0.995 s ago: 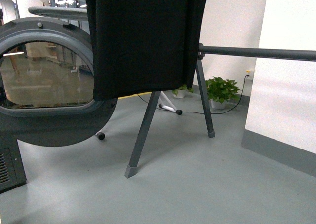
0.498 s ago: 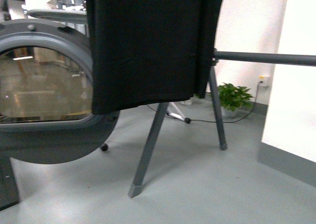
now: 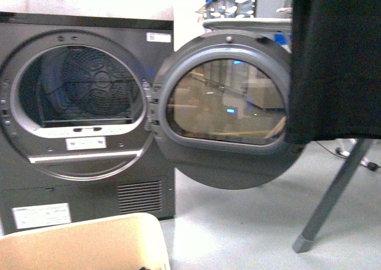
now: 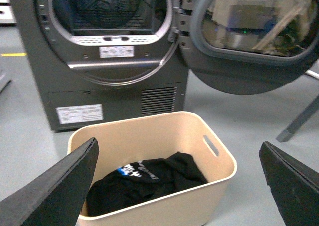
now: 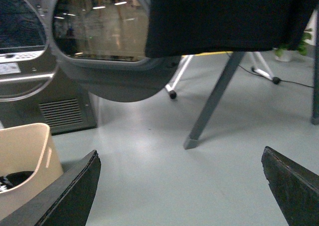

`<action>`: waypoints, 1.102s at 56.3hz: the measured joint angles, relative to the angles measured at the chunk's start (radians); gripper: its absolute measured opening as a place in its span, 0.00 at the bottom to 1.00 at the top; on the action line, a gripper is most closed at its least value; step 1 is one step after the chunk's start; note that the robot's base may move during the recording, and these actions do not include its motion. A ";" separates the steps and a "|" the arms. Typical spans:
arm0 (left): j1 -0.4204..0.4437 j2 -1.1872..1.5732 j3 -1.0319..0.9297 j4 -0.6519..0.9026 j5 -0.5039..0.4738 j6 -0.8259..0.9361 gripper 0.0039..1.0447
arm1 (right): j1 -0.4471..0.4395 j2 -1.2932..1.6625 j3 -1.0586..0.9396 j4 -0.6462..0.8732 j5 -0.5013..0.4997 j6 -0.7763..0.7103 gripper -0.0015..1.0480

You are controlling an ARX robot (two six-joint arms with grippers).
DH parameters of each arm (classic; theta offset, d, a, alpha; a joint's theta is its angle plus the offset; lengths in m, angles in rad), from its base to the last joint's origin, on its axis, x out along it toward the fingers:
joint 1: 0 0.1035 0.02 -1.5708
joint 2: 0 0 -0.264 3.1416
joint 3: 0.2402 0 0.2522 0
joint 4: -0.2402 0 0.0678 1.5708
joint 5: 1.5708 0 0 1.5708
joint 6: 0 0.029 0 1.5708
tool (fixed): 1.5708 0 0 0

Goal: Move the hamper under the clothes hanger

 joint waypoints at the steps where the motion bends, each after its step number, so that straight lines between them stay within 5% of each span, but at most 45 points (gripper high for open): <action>1: 0.000 0.000 0.000 0.000 0.000 0.000 0.94 | 0.000 0.000 0.000 0.000 0.000 0.000 0.92; 46: 0.000 0.001 0.001 -0.002 -0.001 -0.001 0.94 | 0.001 0.000 0.000 0.000 0.000 0.000 0.92; 52: 0.044 0.289 0.126 -0.208 -0.166 -0.114 0.94 | 0.005 0.182 0.082 -0.117 0.064 0.100 0.92; 62: 0.084 0.915 0.339 0.159 -0.154 -0.076 0.94 | 0.075 0.865 0.224 0.314 0.035 0.182 0.92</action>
